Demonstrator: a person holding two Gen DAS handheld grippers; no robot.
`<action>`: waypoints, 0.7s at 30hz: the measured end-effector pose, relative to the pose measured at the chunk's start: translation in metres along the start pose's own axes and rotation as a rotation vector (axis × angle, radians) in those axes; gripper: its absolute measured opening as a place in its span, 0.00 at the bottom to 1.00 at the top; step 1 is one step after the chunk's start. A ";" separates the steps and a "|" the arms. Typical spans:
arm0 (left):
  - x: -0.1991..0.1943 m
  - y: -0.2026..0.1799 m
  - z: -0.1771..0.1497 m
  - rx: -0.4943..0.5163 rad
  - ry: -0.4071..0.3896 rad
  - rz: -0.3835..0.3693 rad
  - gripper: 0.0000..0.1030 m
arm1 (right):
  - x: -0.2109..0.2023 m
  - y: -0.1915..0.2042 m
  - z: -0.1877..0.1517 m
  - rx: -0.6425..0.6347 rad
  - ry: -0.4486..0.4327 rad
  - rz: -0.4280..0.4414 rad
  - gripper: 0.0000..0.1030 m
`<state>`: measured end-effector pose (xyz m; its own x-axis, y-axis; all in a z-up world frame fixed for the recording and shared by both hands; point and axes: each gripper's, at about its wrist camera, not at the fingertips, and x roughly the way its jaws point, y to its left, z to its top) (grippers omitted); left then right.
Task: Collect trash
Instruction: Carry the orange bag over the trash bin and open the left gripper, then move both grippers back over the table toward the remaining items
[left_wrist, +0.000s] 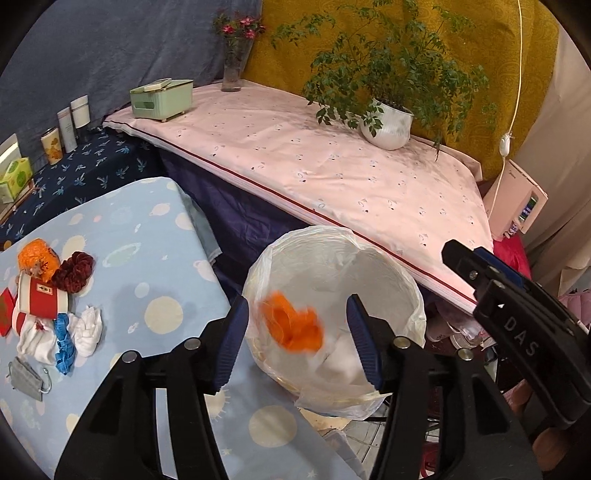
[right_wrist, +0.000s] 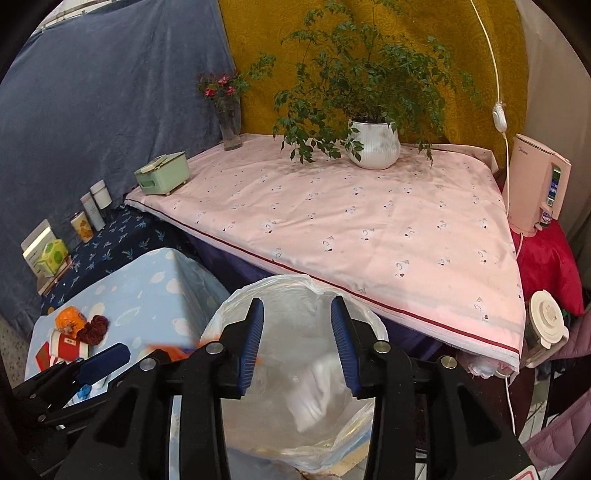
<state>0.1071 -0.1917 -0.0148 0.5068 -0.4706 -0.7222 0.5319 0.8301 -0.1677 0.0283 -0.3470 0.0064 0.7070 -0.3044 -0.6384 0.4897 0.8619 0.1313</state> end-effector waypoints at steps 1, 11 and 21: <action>-0.001 0.002 -0.001 -0.003 -0.002 0.004 0.53 | -0.001 0.000 0.000 0.001 -0.001 0.001 0.37; -0.016 0.023 -0.005 -0.056 -0.021 0.042 0.56 | -0.017 0.024 -0.003 -0.031 -0.011 0.030 0.50; -0.039 0.063 -0.017 -0.132 -0.049 0.101 0.65 | -0.032 0.062 -0.009 -0.082 -0.022 0.070 0.54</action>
<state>0.1100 -0.1158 -0.0086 0.5872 -0.3936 -0.7072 0.3844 0.9046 -0.1843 0.0315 -0.2801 0.0285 0.7495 -0.2505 -0.6127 0.3959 0.9115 0.1116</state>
